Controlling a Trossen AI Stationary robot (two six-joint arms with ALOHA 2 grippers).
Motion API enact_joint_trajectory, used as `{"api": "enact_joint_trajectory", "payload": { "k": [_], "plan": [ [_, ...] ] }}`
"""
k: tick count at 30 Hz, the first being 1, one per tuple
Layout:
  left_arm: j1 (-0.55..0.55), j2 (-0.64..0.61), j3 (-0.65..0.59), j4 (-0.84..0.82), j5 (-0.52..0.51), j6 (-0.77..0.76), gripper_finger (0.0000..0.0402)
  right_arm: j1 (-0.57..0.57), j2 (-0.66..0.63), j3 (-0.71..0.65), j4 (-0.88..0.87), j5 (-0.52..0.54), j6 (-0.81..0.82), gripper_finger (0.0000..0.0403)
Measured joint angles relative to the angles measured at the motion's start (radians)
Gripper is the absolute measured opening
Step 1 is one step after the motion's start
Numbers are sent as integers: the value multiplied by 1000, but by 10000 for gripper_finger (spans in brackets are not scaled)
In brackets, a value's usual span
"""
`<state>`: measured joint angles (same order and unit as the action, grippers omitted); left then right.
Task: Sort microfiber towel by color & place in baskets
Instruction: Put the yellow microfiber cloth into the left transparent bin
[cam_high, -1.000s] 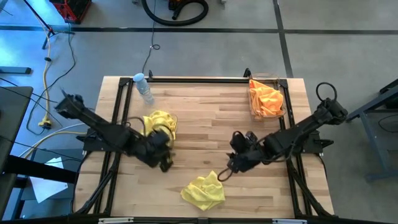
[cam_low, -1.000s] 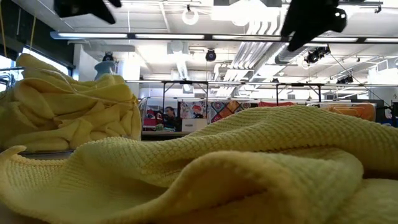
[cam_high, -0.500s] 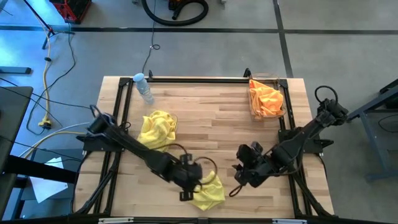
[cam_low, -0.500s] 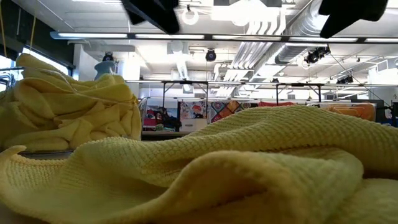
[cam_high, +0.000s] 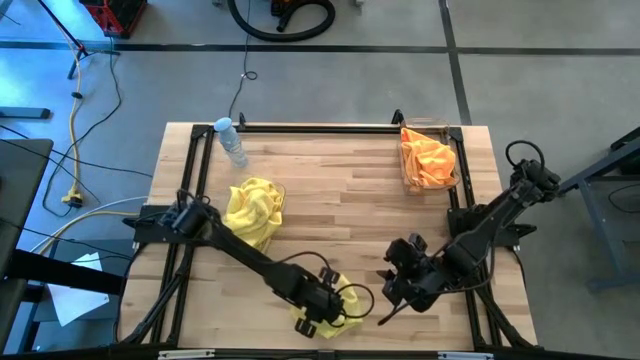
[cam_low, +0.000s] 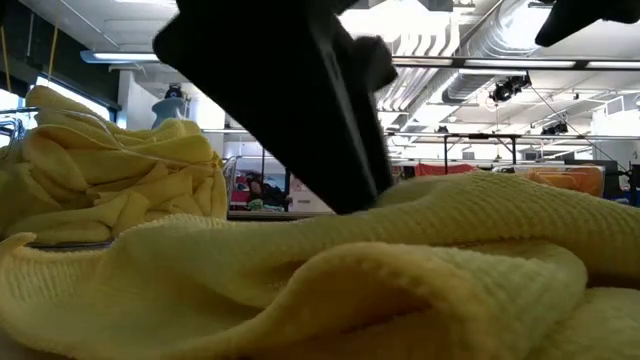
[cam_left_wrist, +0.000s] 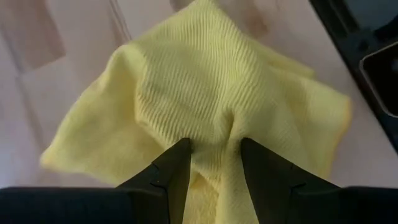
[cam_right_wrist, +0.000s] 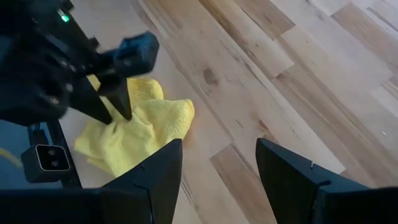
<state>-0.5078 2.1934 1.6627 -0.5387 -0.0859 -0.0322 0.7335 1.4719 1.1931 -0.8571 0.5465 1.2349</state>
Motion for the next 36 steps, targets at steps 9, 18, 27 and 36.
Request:
{"api": "enact_joint_trajectory", "payload": {
  "k": [9,18,27,36],
  "plan": [
    [2,89,6,1,53,-21,76,9,0,0,-41,3,25,200],
    [29,2,-7,-216,75,-254,6,9,1,0,-96,40,23,200],
    [67,-273,-4,-450,-79,-356,1,10,33,0,-96,156,46,200],
    [69,-570,-1,-530,-272,-490,1,45,32,-250,224,104,62,159]
  ]
}}
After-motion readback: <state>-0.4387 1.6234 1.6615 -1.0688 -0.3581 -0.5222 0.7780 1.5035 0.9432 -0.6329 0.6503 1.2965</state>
